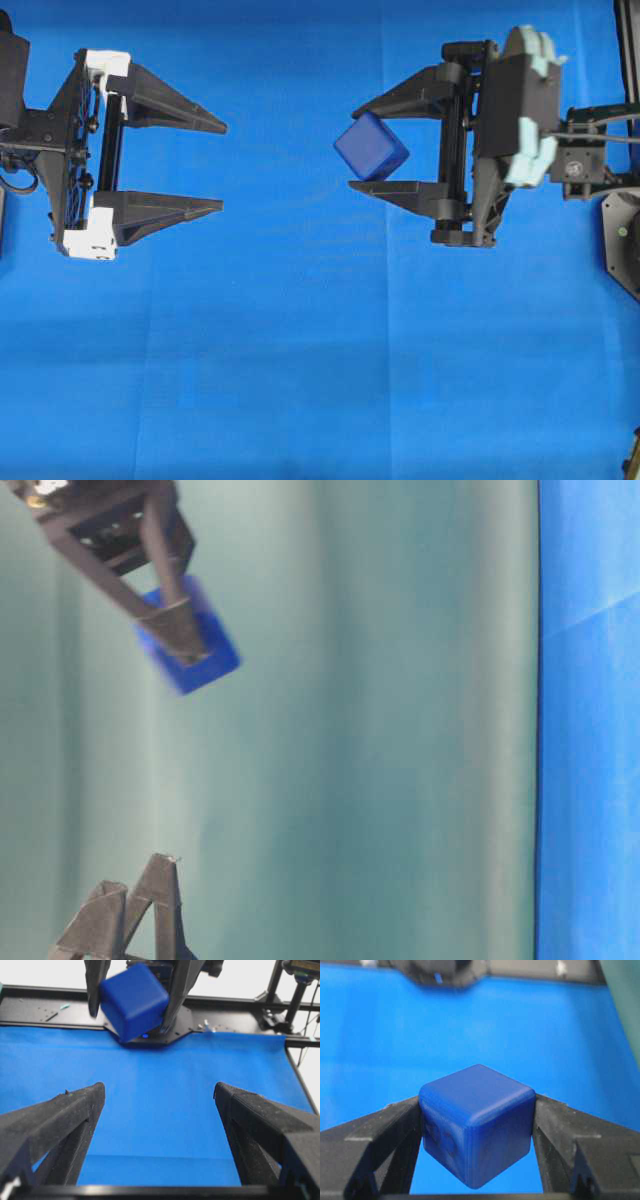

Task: Handover the blue block to the right arm after grasping it with the left arm, then place it in the designated position.
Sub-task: 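Rotate the right gripper downward and lower the cube to the table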

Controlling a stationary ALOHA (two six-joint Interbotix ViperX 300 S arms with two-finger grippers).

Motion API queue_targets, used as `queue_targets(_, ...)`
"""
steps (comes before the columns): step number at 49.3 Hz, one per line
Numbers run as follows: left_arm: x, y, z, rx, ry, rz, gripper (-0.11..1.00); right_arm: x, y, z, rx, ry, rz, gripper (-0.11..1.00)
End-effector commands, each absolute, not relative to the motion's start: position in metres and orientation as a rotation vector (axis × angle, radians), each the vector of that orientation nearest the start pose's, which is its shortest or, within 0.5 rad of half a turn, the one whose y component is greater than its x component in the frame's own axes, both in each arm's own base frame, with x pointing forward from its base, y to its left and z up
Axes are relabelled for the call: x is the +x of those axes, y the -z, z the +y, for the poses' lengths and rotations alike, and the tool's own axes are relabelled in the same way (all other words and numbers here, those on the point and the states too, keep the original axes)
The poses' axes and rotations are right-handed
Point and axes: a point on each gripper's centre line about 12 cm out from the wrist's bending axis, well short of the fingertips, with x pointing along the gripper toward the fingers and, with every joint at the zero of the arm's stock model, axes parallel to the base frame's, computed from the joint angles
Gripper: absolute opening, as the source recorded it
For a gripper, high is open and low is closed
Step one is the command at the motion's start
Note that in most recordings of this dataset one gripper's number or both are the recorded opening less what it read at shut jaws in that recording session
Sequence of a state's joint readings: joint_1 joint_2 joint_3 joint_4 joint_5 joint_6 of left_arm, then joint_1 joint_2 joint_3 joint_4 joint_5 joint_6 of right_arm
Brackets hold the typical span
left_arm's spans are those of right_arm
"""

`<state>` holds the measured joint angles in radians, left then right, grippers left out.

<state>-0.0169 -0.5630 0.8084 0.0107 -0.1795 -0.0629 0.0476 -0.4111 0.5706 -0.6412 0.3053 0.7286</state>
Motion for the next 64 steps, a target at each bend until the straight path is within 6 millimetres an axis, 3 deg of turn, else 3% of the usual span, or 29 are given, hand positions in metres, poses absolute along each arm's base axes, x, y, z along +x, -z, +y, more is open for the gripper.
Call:
queue_targets(1,0.296,-0.347,-0.004,-0.052,0.015,0.020,0.93,0.337,-0.340,-0.003,0.079,0.170,0.412,0.56)
queue_targets(18,0.297,-0.346,-0.004,-0.052,0.015,0.022,0.93,0.330,-0.329,0.005,0.091,0.200,0.514,0.56)
queue_targets(64,0.297,-0.346,-0.004,-0.054,0.015,0.022,0.93,0.331,-0.327,0.005,0.093,0.199,0.520,0.56)
